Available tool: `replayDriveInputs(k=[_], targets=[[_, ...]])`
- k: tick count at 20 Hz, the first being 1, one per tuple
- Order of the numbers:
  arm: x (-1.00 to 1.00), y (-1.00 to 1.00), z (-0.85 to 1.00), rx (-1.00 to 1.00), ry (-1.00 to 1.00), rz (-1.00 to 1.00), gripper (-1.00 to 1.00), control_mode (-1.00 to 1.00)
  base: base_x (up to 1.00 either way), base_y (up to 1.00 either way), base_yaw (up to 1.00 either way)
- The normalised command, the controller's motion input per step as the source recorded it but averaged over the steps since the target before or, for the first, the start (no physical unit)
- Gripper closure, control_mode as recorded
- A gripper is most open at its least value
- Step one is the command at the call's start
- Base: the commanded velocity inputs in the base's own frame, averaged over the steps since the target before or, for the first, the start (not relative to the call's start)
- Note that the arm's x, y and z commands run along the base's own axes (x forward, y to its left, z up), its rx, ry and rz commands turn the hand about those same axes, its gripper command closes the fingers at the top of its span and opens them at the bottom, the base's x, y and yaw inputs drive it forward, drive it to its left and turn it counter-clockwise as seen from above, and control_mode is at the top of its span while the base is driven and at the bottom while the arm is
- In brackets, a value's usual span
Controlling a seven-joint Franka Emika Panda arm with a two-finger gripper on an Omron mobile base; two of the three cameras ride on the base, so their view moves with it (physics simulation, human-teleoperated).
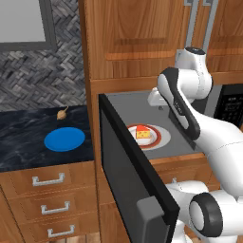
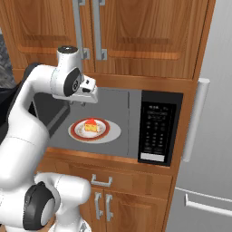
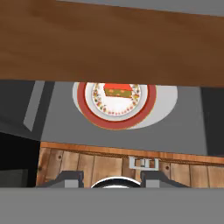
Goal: Pick the cheese from the microwave and place it on plate located on the counter.
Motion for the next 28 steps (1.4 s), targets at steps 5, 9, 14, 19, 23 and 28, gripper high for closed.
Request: replayDriveInputs(k=[5,9,14,19,23,28], targets=[[-0.25,0.0,-0.67,0.0,0.0,0.03,-1.0,-1.0,0.0,0.0,0.0],[-0.26,0.02,-1.0,0.0,-0.02,0.15,-1.0,-1.0,0.0,0.0,0.0],[0.25,0.0,-0.52,0.04,-0.04,0.19,-1.0,-1.0,0.0,0.0,0.0],[0.77,0.0,-0.18,0.08,-0.04,0.14,-1.0,-1.0,0.0,0.0,0.0],[0.79,0.0,-0.28,0.06,-0.02,0.11,-1.0,-1.0,0.0,0.0,0.0],[0.71,0.0,-0.56,0.04,0.0,0.06,-1.0,-1.0,0.0,0.0,0.0]])
